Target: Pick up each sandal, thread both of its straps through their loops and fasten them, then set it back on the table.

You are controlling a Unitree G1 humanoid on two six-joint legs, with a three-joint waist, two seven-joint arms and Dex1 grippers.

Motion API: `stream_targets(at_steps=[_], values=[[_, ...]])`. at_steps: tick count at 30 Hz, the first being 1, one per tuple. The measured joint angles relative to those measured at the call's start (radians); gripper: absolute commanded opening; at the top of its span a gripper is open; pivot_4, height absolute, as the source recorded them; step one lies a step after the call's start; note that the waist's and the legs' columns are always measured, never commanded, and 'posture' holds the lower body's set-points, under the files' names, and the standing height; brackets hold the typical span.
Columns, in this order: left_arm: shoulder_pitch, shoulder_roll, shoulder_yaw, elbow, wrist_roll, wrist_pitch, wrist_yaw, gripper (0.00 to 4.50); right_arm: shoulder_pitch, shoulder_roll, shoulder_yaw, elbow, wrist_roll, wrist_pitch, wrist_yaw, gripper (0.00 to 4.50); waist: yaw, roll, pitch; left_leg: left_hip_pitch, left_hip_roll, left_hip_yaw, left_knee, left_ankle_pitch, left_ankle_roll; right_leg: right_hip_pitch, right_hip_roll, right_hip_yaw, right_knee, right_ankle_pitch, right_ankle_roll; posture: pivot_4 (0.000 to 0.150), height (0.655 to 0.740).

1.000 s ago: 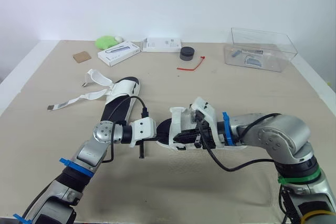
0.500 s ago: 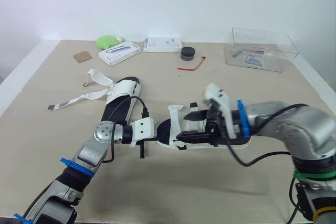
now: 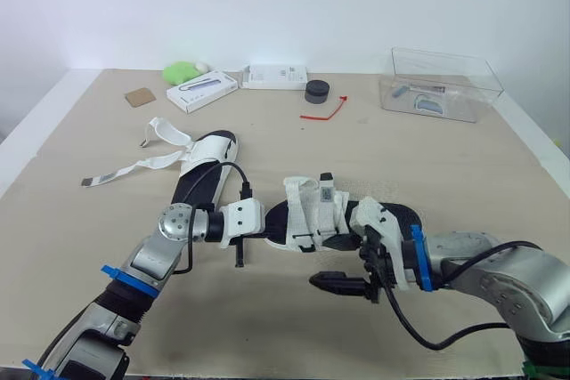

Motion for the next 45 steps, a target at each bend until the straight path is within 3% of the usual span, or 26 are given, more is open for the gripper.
stream_targets(at_steps=[17,18,20,21,27,28,45], values=[[-0.010,0.012,0.003,0.008,0.001,0.000,0.003,0.00,-0.041,0.100,0.044,0.030,-0.007,0.029,-0.073,4.36,-0.004,0.000,0.000,0.002,0.005,0.000,0.000,0.001,0.000,0.001,0.005,0.001,0.001,0.003,-0.004,0.150,0.7400],[-0.009,0.014,0.007,0.007,0.002,0.000,0.004,0.00,-0.050,0.107,0.051,0.040,-0.009,0.034,-0.079,3.85,-0.007,0.000,0.000,0.003,0.005,0.000,0.000,0.002,0.001,0.001,0.005,0.001,0.001,0.003,-0.005,0.150,0.7400],[-0.007,0.014,0.008,0.006,0.003,0.002,0.006,0.00,-0.057,0.120,0.057,0.054,-0.017,0.045,-0.099,3.53,-0.008,0.000,-0.001,0.005,0.006,0.000,0.000,0.002,0.002,0.002,0.006,0.001,0.001,0.004,-0.005,0.150,0.7400],[-0.006,0.015,0.010,0.005,0.003,0.003,0.007,0.00,-0.062,0.130,0.056,0.062,-0.019,0.056,-0.115,2.84,-0.009,0.000,-0.001,0.005,0.006,0.000,0.000,0.002,0.002,0.002,0.006,0.001,0.001,0.004,-0.005,0.150,0.7400],[0.011,0.014,0.009,-0.020,0.005,0.007,0.016,0.00,-0.063,0.171,0.066,0.111,-0.022,0.152,-0.182,0.33,-0.008,0.001,-0.002,0.001,0.005,0.000,0.000,0.002,0.001,0.000,0.006,0.002,0.001,0.002,-0.005,0.150,0.7400],[0.012,0.014,0.008,-0.022,0.005,0.007,0.015,0.00,-0.063,0.176,0.065,0.111,-0.019,0.161,-0.184,0.12,-0.008,0.001,-0.002,0.001,0.005,0.000,0.000,0.002,0.000,0.000,0.006,0.002,0.001,0.002,-0.005,0.150,0.7400],[0.013,0.012,0.007,-0.024,0.005,0.008,0.017,0.00,-0.093,0.202,0.026,0.120,0.022,0.230,-0.203,0.12,-0.008,0.001,-0.002,0.000,0.004,0.000,0.000,0.001,0.000,0.000,0.004,0.002,0.001,0.001,-0.003,0.150,0.7400]])
